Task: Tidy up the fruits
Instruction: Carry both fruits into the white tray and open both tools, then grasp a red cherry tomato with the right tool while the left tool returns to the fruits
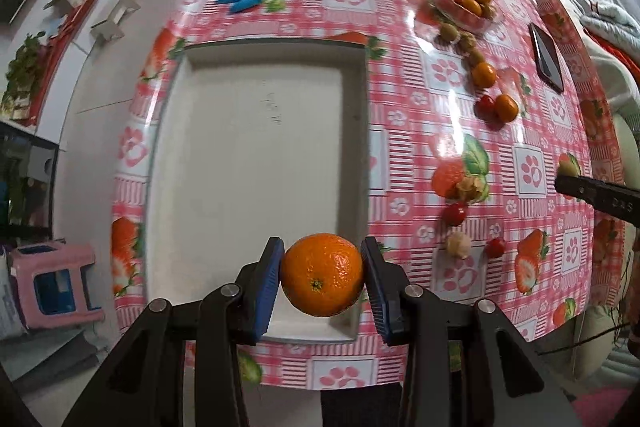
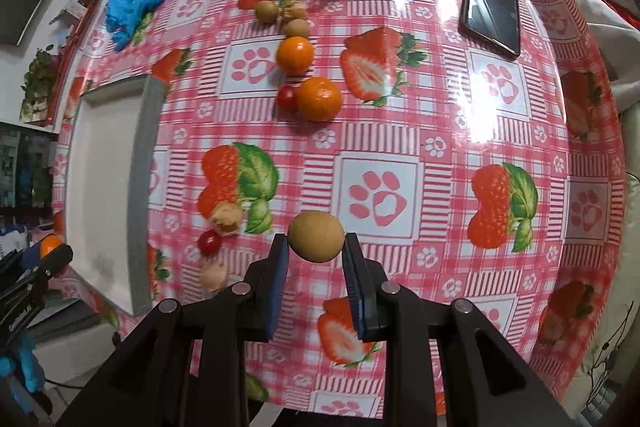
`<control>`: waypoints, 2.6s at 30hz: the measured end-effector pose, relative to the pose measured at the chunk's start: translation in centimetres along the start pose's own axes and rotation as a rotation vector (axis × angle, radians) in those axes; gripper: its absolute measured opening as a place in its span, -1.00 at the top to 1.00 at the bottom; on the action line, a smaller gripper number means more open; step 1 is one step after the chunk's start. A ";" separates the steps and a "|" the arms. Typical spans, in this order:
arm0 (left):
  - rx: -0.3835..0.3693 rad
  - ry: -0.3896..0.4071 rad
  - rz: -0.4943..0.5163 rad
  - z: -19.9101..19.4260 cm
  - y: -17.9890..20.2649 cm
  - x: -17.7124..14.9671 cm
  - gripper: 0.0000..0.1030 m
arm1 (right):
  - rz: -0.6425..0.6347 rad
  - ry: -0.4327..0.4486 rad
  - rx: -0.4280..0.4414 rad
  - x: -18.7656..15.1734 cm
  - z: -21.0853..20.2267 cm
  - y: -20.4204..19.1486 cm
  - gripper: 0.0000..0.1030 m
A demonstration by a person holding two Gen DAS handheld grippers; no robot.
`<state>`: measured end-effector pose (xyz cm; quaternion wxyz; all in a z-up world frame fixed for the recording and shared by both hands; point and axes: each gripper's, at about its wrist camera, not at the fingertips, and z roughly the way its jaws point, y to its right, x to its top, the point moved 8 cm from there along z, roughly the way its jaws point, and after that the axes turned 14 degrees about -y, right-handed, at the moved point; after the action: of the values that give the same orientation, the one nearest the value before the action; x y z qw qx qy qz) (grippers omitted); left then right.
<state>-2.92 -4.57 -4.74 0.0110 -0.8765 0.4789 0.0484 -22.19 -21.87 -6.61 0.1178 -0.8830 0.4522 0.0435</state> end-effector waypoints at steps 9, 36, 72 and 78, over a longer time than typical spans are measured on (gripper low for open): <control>-0.030 0.009 -0.085 0.4 -4.2 -1.3 0.20 | -0.070 0.024 0.000 -0.1 -2.1 -3.8 0.42; -0.018 -0.034 -0.081 4.7 -8.6 -1.2 0.20 | -0.403 -0.118 -0.016 0.0 4.2 -20.9 0.43; 0.054 -0.101 0.005 6.3 -6.9 -1.7 -0.26 | -0.334 -0.063 -0.080 0.2 5.4 -17.1 -0.99; 0.048 -0.083 0.085 5.1 -2.2 -1.3 -0.26 | -0.129 -0.080 -0.078 -0.6 5.3 -8.4 -1.00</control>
<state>-2.17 -1.99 -9.78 0.0499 -0.8521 0.5158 0.0733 -15.61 -15.36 -10.17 0.1039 -0.9117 0.3874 0.0886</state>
